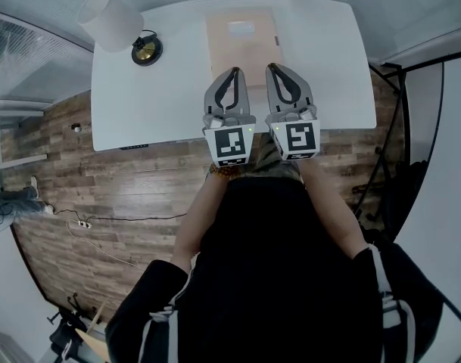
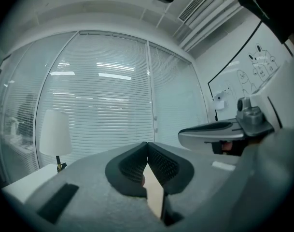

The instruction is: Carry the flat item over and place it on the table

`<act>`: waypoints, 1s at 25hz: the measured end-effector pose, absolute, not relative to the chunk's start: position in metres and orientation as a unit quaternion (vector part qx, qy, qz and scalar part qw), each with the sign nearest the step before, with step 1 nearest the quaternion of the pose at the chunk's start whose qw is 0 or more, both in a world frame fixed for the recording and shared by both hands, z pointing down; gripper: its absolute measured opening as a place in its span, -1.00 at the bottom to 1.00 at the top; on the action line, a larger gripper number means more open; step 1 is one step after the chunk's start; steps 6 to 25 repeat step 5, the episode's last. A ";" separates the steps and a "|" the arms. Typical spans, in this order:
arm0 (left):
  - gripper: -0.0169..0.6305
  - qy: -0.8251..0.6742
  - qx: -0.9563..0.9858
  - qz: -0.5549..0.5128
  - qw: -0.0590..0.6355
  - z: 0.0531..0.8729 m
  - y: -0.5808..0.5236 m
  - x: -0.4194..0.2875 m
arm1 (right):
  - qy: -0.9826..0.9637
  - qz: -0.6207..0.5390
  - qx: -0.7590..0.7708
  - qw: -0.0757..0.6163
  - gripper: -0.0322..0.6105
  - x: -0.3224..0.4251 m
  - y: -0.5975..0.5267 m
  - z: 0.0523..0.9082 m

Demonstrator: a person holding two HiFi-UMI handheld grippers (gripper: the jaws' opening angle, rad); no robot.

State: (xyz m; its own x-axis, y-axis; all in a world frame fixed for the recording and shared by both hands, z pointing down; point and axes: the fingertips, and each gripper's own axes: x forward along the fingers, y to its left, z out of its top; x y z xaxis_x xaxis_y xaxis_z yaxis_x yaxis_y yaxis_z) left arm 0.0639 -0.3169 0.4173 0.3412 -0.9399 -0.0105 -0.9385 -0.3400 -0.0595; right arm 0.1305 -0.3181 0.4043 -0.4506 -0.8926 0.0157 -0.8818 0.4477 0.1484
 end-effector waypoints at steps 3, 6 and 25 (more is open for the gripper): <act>-0.89 0.575 -0.817 -0.023 0.025 0.421 -0.319 0.060 | -0.850 -0.060 0.521 0.051 -0.85 0.130 -0.319 0.408; -0.89 0.578 -0.815 -0.030 0.021 0.425 -0.321 0.057 | -0.850 -0.058 0.521 0.052 -0.85 0.129 -0.319 0.409; -0.89 0.578 -0.815 -0.030 0.021 0.425 -0.321 0.057 | -0.850 -0.058 0.521 0.052 -0.85 0.129 -0.319 0.409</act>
